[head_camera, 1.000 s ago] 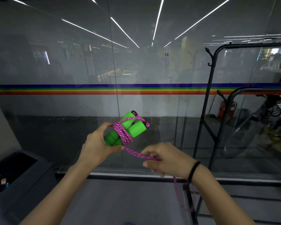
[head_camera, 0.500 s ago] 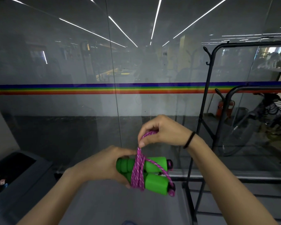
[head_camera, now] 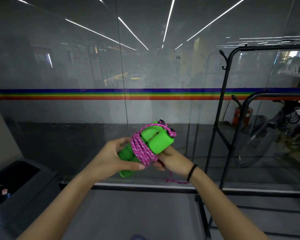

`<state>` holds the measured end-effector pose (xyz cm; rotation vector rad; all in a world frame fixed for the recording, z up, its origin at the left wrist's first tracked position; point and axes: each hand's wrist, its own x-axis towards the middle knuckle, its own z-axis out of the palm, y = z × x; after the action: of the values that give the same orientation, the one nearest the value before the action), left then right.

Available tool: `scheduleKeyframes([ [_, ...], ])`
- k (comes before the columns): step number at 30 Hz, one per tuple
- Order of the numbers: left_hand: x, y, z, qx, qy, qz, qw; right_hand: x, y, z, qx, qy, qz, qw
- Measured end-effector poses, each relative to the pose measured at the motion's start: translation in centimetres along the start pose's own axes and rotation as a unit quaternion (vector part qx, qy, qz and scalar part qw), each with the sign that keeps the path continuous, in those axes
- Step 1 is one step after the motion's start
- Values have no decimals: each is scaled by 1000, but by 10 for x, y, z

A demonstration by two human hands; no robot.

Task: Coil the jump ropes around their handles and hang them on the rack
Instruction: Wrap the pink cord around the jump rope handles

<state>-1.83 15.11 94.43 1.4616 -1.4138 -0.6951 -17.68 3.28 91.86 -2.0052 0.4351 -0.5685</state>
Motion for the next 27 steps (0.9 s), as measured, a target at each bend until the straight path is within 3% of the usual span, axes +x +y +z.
scheduleKeyframes([
  [7,10,-5,-6,-12,114,-36,993,-12,-8,-5,-114,-50,20,992],
  [11,12,-6,-1,53,153,-48,986,-18,-19,-3,-197,-64,32,978],
  [17,11,-6,0,159,176,-26,971,-28,-36,-7,-327,-19,-8,945],
  [24,9,-9,7,266,138,-18,954,-35,-57,-7,-485,37,-27,873],
  [27,9,-11,10,341,64,-40,937,-32,-64,-8,-471,26,-76,879],
])
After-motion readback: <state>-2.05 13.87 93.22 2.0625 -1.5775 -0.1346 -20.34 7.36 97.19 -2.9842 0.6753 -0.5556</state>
